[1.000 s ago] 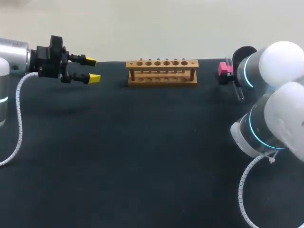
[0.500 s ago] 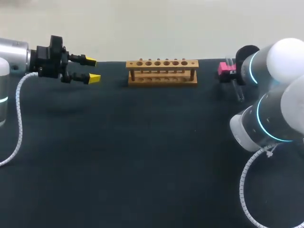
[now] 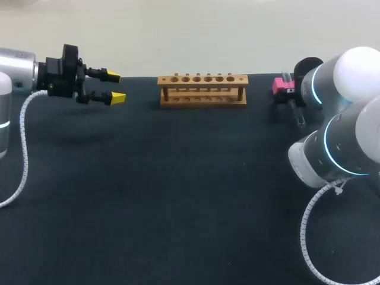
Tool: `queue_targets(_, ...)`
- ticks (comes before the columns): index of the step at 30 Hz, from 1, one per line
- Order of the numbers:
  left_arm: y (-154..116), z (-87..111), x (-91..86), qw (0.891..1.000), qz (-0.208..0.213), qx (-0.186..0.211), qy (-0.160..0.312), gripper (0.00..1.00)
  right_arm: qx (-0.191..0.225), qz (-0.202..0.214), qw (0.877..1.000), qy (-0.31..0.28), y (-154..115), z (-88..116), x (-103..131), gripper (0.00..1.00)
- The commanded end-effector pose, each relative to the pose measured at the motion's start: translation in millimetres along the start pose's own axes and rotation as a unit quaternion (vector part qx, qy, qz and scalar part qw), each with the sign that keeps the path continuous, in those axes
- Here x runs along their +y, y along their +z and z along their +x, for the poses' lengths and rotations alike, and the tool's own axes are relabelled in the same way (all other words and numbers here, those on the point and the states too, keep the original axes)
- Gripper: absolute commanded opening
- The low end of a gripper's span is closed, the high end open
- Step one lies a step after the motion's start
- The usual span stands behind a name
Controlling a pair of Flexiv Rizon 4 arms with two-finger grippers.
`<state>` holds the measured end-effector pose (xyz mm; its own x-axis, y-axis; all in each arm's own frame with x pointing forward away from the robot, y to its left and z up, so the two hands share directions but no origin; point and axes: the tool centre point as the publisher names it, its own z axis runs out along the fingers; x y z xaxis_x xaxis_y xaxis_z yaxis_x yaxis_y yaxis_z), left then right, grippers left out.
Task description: Grasp the test tube, adjust it, and insert it.
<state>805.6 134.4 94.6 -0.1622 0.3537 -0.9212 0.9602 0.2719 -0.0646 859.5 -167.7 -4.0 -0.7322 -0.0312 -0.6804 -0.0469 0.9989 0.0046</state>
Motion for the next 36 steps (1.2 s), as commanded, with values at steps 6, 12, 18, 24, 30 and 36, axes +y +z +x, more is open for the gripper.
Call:
queue_targets(6,-1,1.2,-2.1,1.000,-0.002,-0.002,0.002,1.00,0.006,-0.002,1.000,-0.006,6,1,3,0.80)
queue_targets(12,-1,1.2,-2.1,1.000,-0.002,-0.002,0.002,1.00,0.007,-0.003,1.000,-0.013,8,1,3,0.35)
queue_targets(18,-1,1.2,-2.1,1.000,-0.002,-0.002,0.002,1.00,0.010,-0.003,1.000,-0.014,10,1,1,0.20)
queue_targets(24,-1,1.2,-2.1,1.000,-0.002,-0.002,0.002,1.00,0.010,-0.001,1.000,-0.015,9,1,0,0.15)
queue_targets(30,-1,1.2,-2.1,1.000,-0.002,-0.002,0.002,1.00,0.012,0.000,1.000,-0.013,7,1,1,0.00)
queue_targets(36,-1,1.2,-2.1,1.000,-0.002,-0.002,0.002,1.00,0.011,0.005,1.000,-0.009,-1,1,3,0.00)
